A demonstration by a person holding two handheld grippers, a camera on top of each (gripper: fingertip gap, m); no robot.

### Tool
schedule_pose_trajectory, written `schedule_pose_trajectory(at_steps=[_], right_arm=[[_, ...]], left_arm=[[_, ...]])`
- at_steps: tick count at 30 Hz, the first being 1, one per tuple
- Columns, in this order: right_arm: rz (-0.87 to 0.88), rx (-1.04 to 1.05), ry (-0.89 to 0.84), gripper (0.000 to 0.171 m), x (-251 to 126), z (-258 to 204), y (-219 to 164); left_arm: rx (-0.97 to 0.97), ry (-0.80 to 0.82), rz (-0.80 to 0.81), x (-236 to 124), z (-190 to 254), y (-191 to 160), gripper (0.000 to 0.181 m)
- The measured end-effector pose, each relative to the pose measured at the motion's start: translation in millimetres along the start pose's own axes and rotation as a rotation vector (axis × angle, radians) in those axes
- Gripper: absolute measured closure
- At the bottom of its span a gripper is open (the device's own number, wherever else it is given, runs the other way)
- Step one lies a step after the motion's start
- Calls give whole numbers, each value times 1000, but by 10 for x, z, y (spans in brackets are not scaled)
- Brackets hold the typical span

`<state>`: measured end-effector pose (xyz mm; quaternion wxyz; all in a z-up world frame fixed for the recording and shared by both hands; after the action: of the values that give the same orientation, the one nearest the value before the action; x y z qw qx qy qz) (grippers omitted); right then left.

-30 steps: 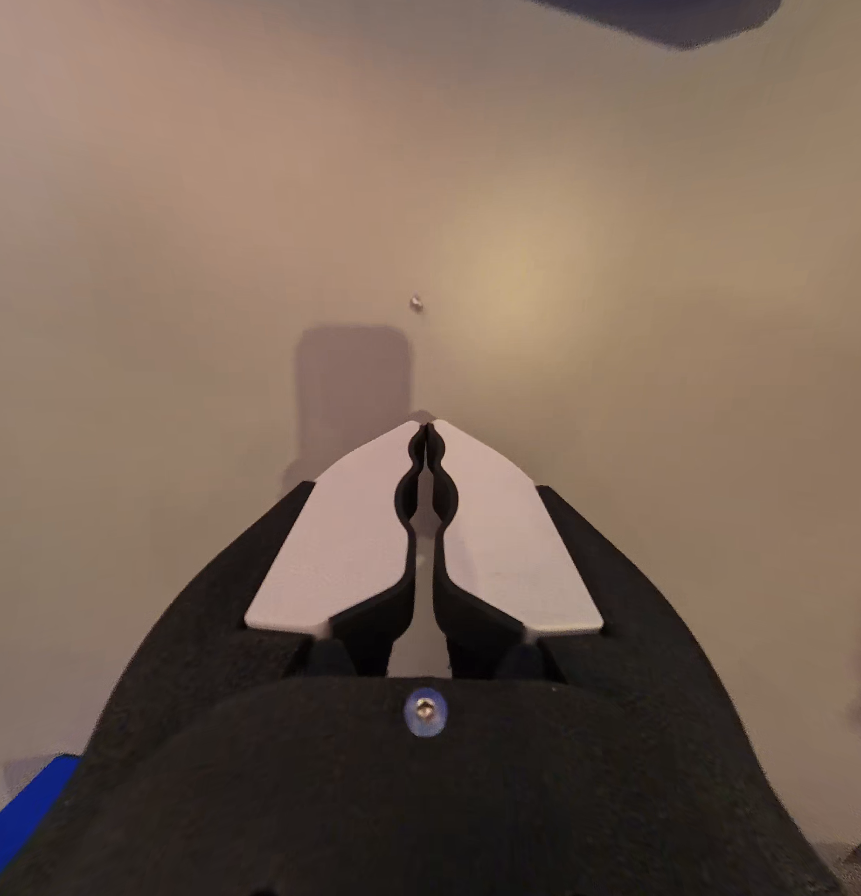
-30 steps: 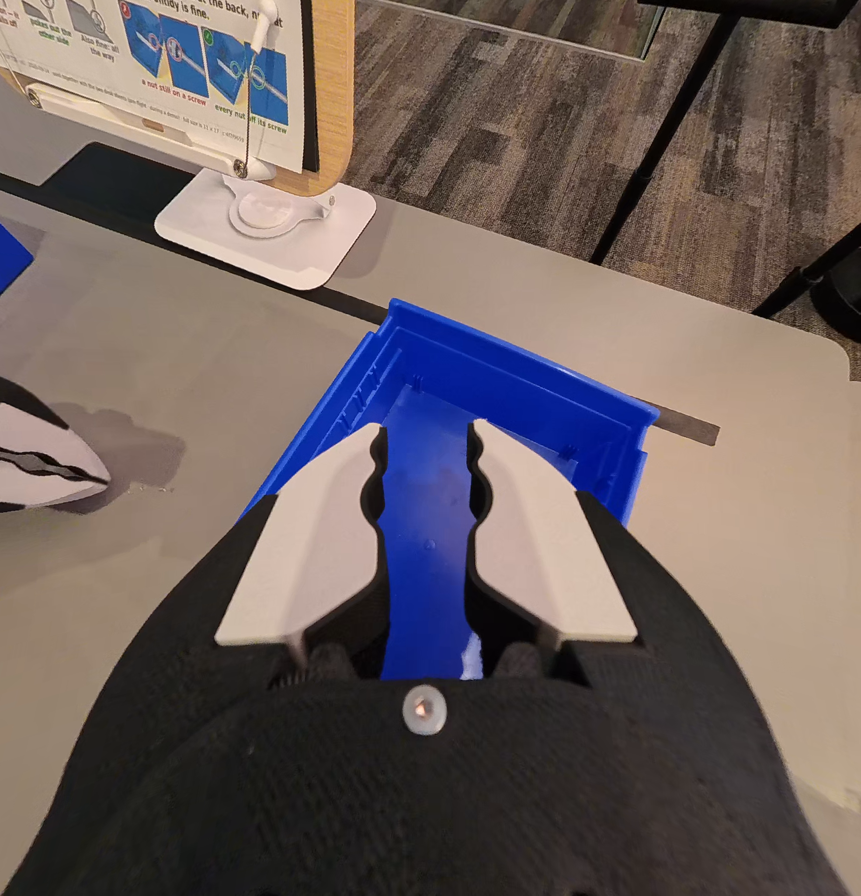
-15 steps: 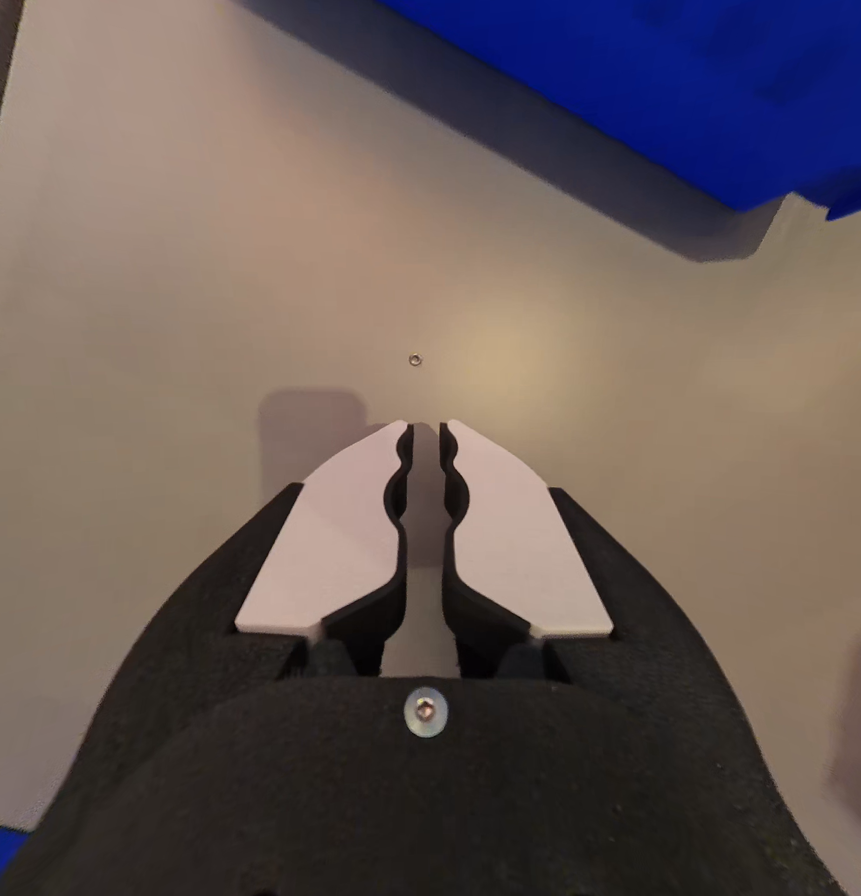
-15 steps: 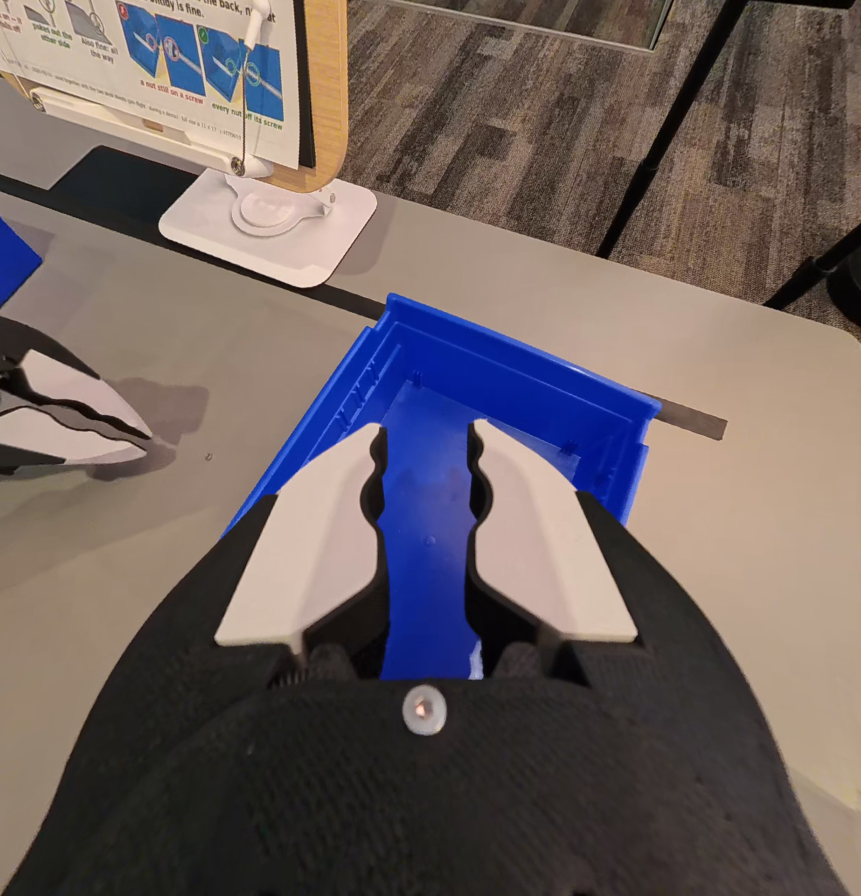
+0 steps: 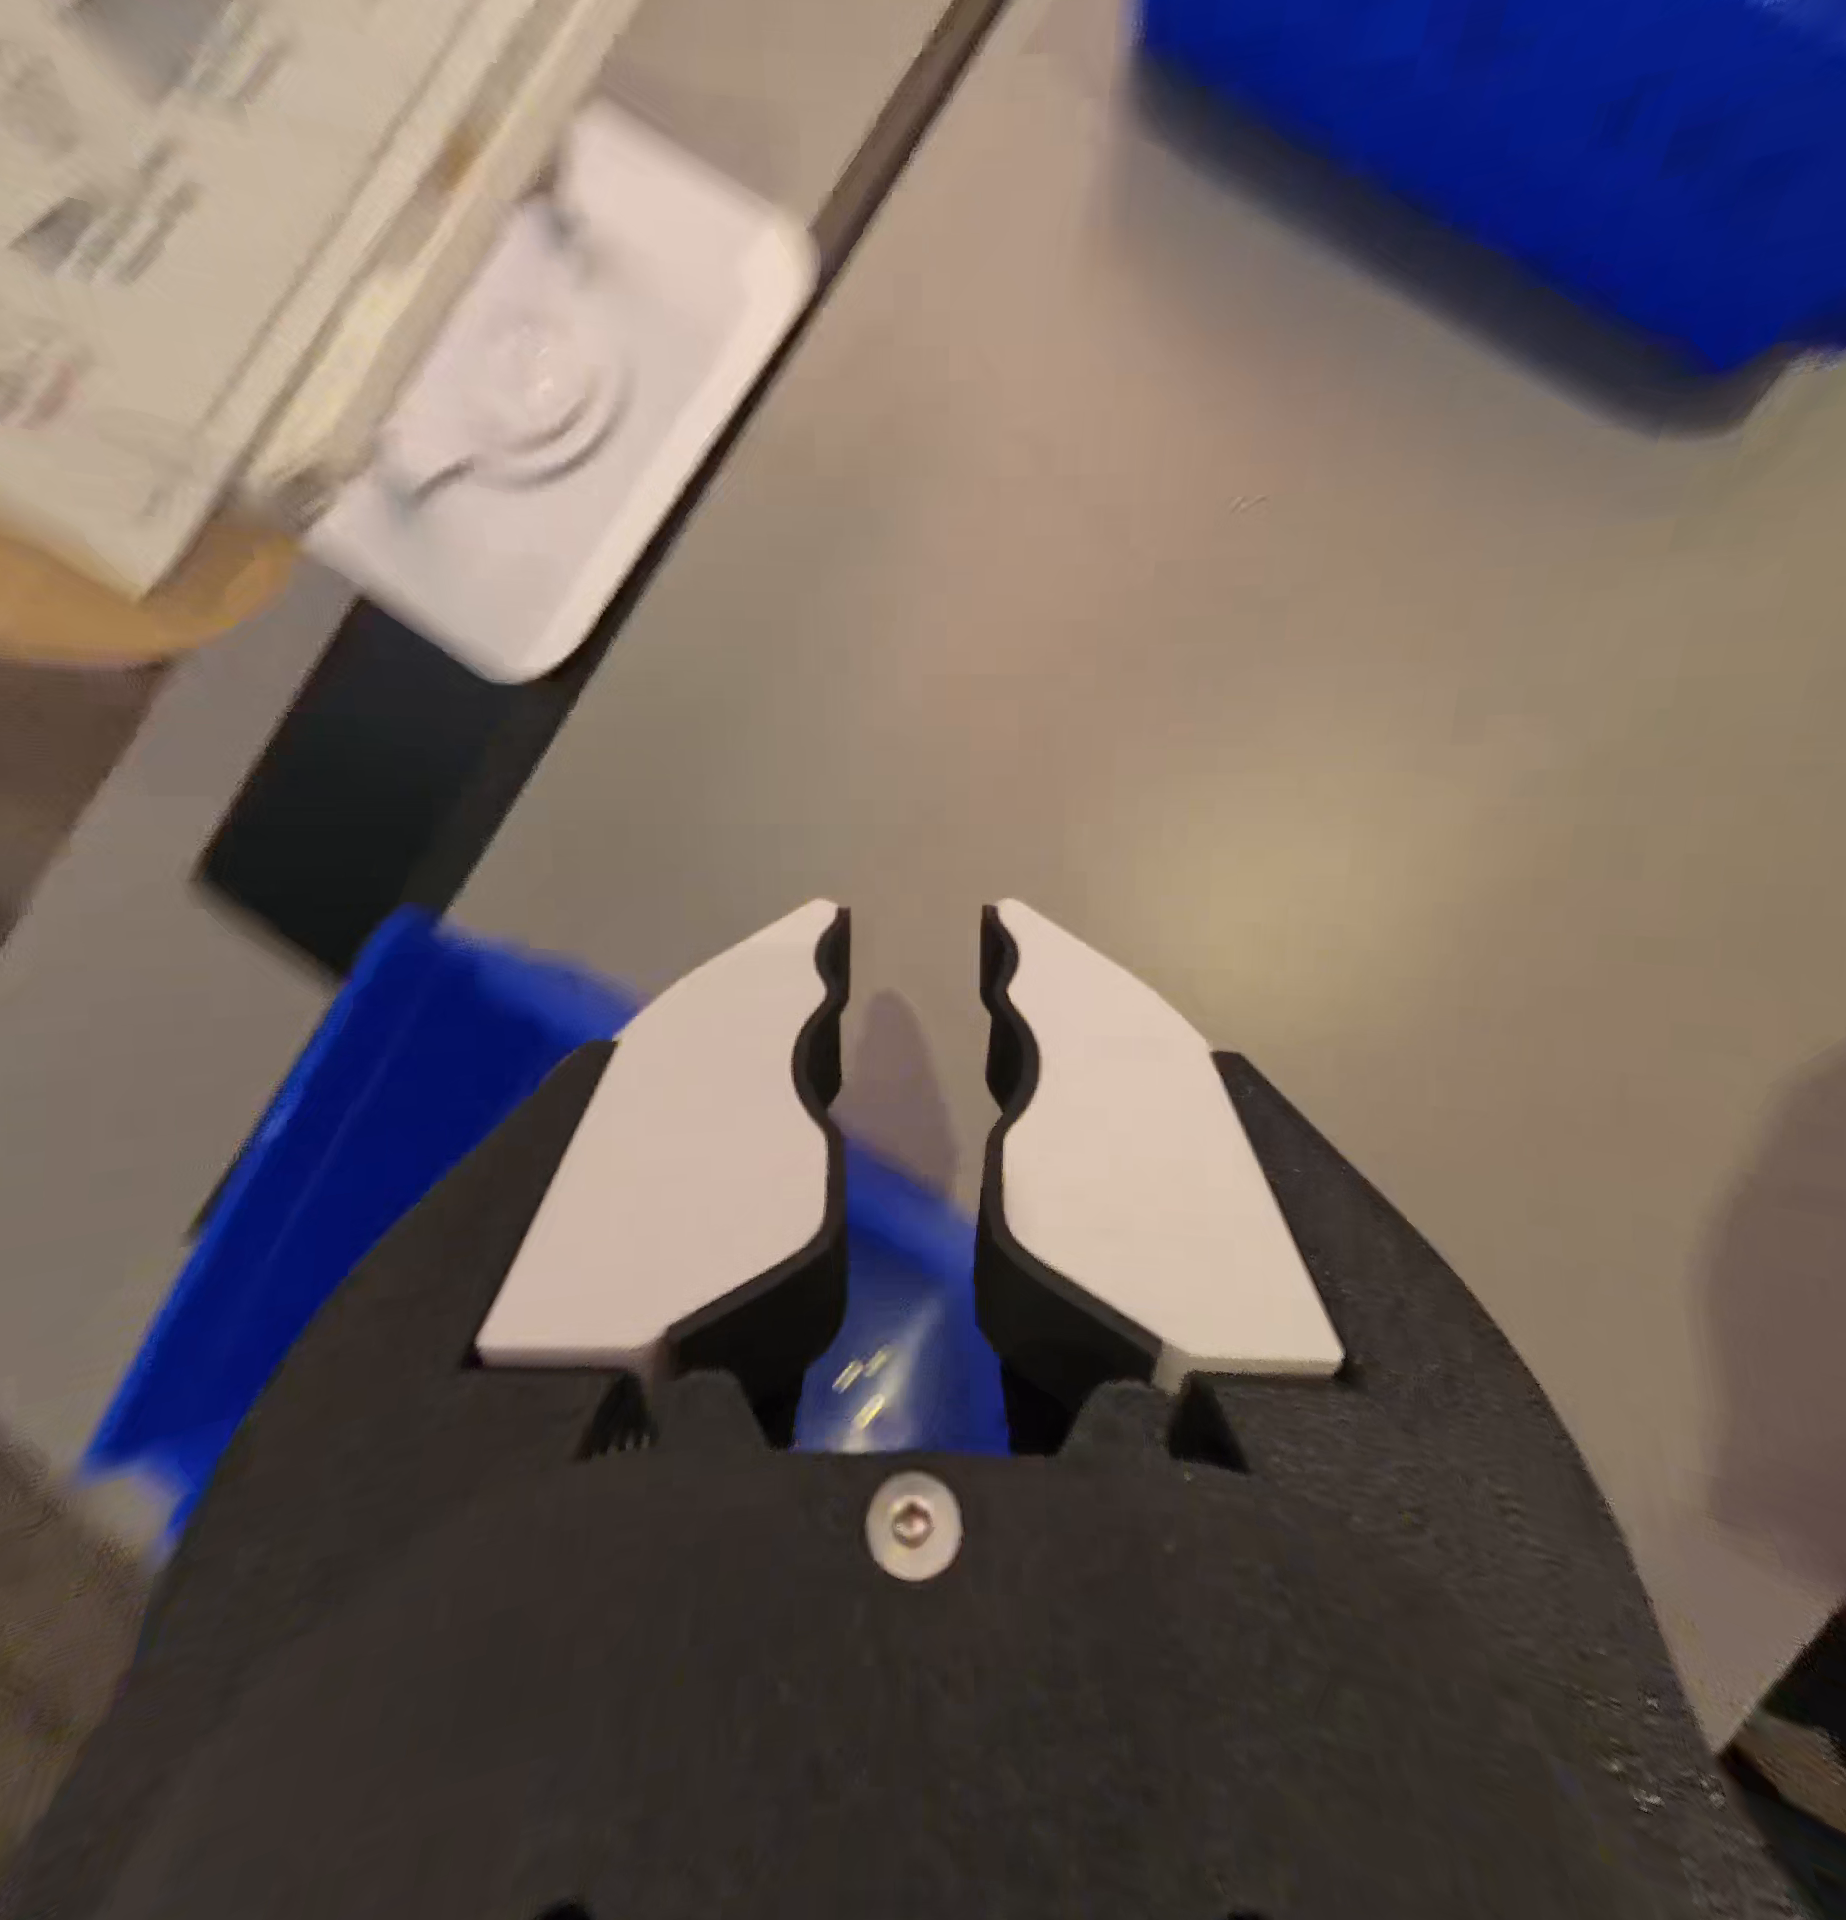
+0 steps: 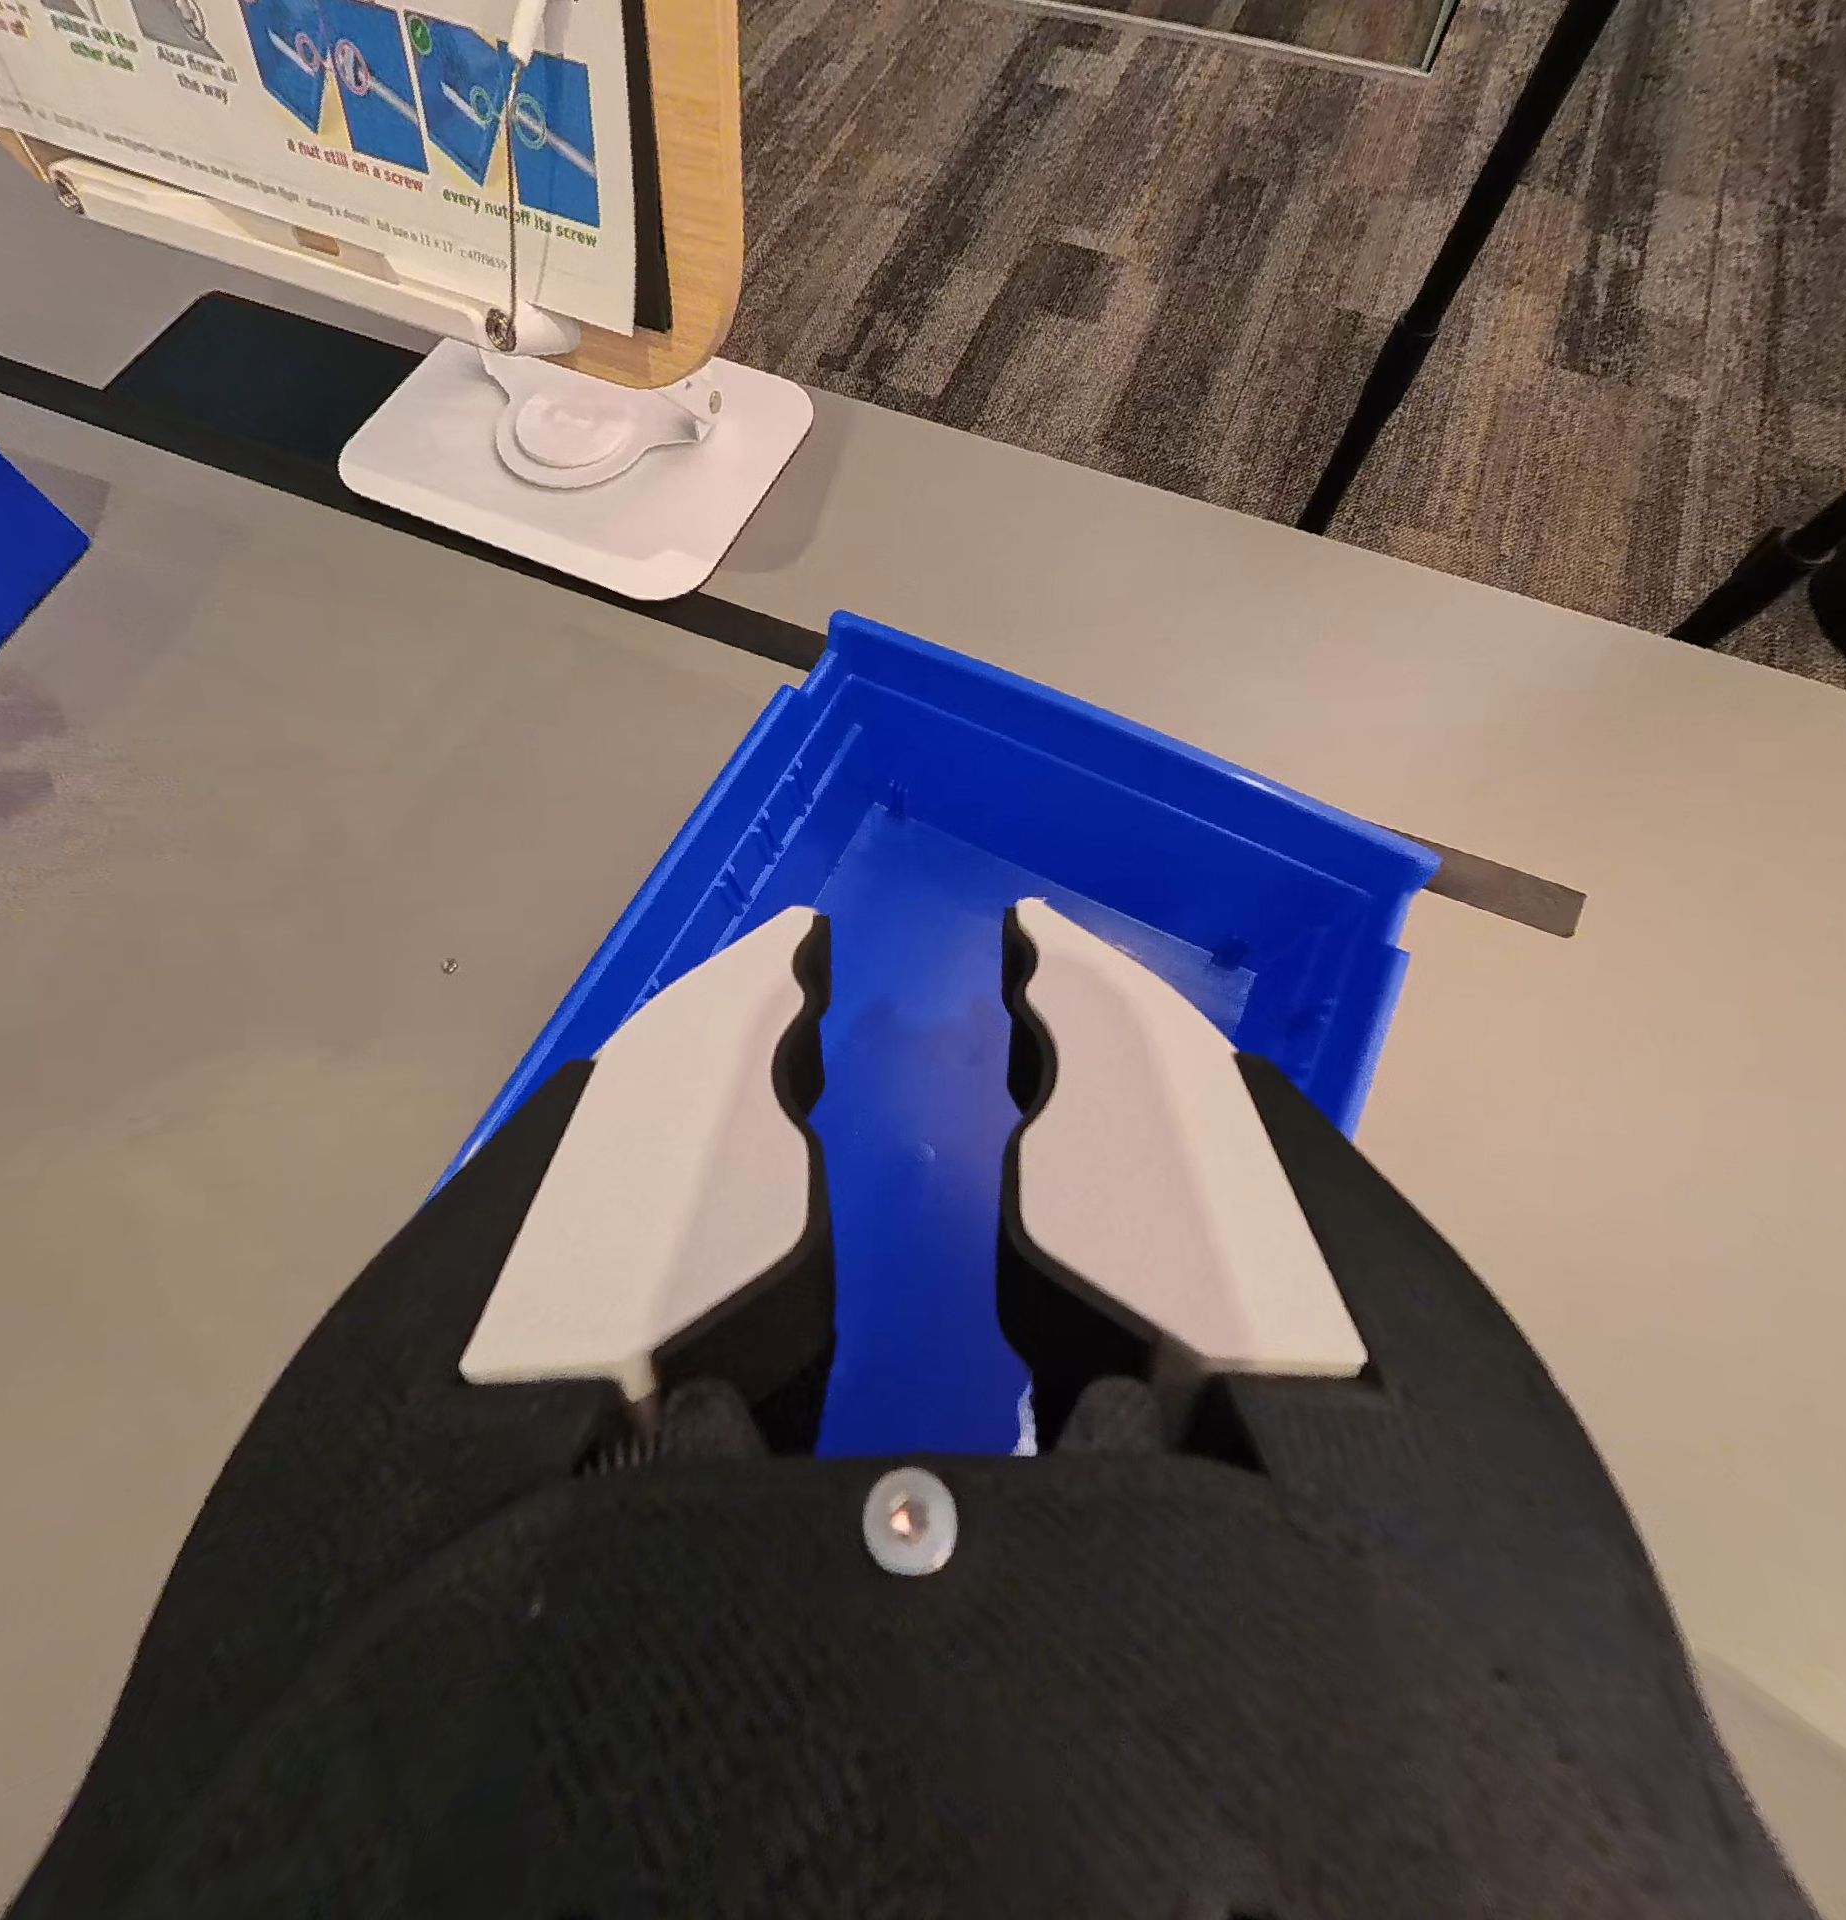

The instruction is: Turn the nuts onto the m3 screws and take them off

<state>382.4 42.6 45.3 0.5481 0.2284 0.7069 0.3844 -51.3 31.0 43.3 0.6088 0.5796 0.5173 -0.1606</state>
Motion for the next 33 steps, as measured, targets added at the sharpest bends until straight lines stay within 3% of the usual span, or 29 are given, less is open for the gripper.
schedule_pose_trajectory(at_steps=[2,4,6,11,20,33], right_arm=[[-17,-5,-7,138,43,-8,-11],[-40,-16,-22,138,81,-6,-29],[-55,-29,-45,138,106,12,-37],[-67,-28,-68,138,150,55,-53],[-130,-3,-96,138,255,170,-191],[-163,-36,-102,138,328,129,-194]], left_arm=[[-42,98,-115,-116,-421,-341,158],[-86,98,-222,-99,-701,-682,157],[-113,71,-315,23,-910,-982,162],[47,27,-446,533,-1206,-1470,171],[275,-109,-323,1146,-1244,-1469,174],[277,-195,-335,1291,-1292,-1676,176]])
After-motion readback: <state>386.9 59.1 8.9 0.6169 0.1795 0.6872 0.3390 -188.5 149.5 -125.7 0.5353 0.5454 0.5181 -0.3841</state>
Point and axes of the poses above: each gripper's, where its closed fingertips meet, x out along the fingers, y out of its top, z = x × y across the jaws, the point moved 3 cm from there along -x, back along the fingers, and after that the axes turned 6 degrees about x, right-handed, at the moved point
